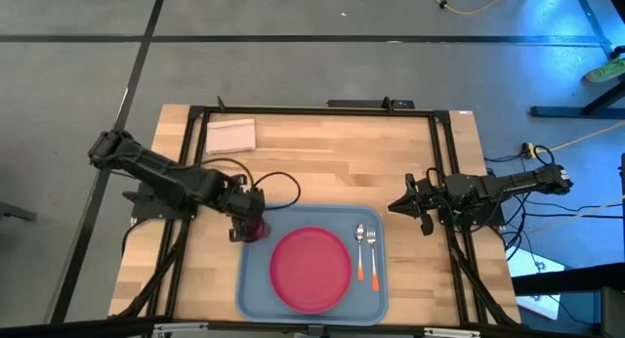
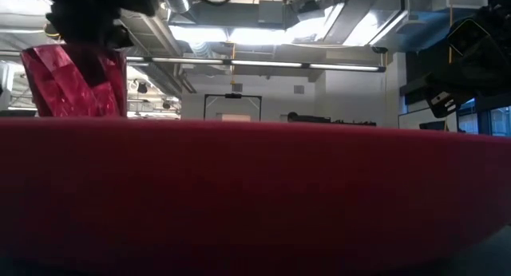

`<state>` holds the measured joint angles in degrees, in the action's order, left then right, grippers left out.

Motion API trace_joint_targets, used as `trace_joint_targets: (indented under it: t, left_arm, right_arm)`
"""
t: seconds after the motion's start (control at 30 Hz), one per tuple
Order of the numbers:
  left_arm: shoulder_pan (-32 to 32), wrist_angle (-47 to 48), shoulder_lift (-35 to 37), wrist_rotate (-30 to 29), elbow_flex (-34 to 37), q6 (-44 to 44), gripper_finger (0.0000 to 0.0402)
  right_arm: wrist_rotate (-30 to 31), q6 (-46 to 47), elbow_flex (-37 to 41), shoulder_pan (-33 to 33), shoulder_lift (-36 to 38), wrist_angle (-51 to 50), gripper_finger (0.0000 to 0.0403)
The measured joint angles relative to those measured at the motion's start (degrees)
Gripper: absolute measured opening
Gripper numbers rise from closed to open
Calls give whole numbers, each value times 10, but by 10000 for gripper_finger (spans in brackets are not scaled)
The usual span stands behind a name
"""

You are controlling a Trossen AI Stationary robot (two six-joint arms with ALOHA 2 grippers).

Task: Pick and place plate/cup/fork/spoon on tray
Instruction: Put the red cup on the blue tray to the top left of the red plate

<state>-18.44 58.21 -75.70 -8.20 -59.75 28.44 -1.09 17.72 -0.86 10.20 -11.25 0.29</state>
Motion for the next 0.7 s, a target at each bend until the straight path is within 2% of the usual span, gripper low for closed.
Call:
trace_joint_targets:
  t: [0.23,0.53,0.7]
  left_arm:
    - [30,-22,-33,34,0,-26,5]
    - [48,-56,-51,29,-1,-36,38]
    - [54,-82,-51,28,-1,-36,40]
  right_arm:
    - [0,0,0,0,0,0,35]
    - [0,0,0,0,0,0,35]
    - [0,0,0,0,0,0,35]
